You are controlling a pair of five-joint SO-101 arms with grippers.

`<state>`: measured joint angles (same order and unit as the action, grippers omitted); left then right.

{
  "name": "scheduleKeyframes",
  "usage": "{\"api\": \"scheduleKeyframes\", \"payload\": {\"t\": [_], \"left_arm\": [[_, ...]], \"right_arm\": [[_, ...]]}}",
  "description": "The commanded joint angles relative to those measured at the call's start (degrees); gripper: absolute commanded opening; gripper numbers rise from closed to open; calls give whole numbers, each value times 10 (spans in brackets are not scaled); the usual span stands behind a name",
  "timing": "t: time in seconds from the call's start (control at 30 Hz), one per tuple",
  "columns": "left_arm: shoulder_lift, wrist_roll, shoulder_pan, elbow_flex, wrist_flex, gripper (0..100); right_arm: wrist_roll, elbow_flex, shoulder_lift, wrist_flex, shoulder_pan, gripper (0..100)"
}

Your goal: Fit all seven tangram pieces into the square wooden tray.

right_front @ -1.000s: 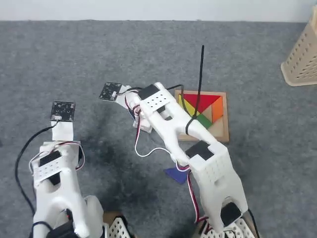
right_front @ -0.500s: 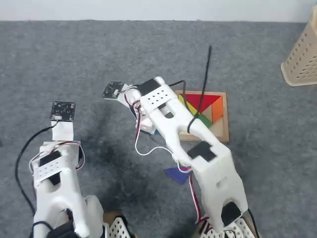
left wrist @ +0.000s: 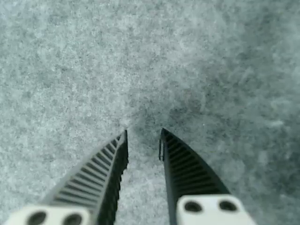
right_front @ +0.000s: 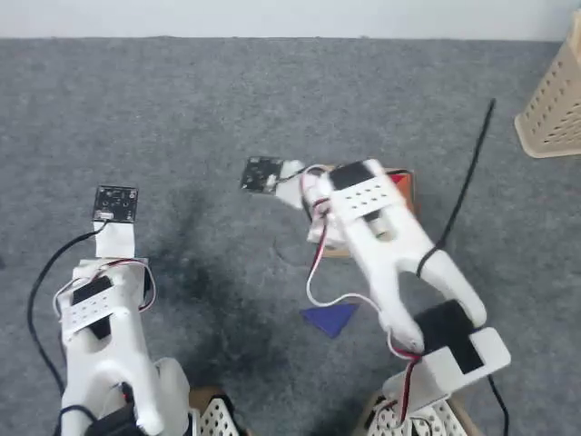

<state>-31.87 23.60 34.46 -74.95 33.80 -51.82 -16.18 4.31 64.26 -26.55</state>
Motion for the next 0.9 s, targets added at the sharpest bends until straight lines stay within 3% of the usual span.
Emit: {"api": "scheduleKeyframes", "payload": {"t": [0.0, 0.2, 0.33, 0.53, 0.87], "left_arm": [[1, 0, 0, 23, -5, 105], [1, 0, 0, 23, -5, 105], [1, 1, 0, 23, -5, 105], [1, 1, 0, 23, -5, 105], [1, 1, 0, 23, -5, 105]], "right_arm": [[-49, 3, -20, -28, 32, 54], [-96, 4, 39, -33, 37, 59], [-98, 4, 58, -49, 34, 65], [-98, 4, 59, -43, 38, 163], [-97, 6, 58, -12, 38, 163]]}}
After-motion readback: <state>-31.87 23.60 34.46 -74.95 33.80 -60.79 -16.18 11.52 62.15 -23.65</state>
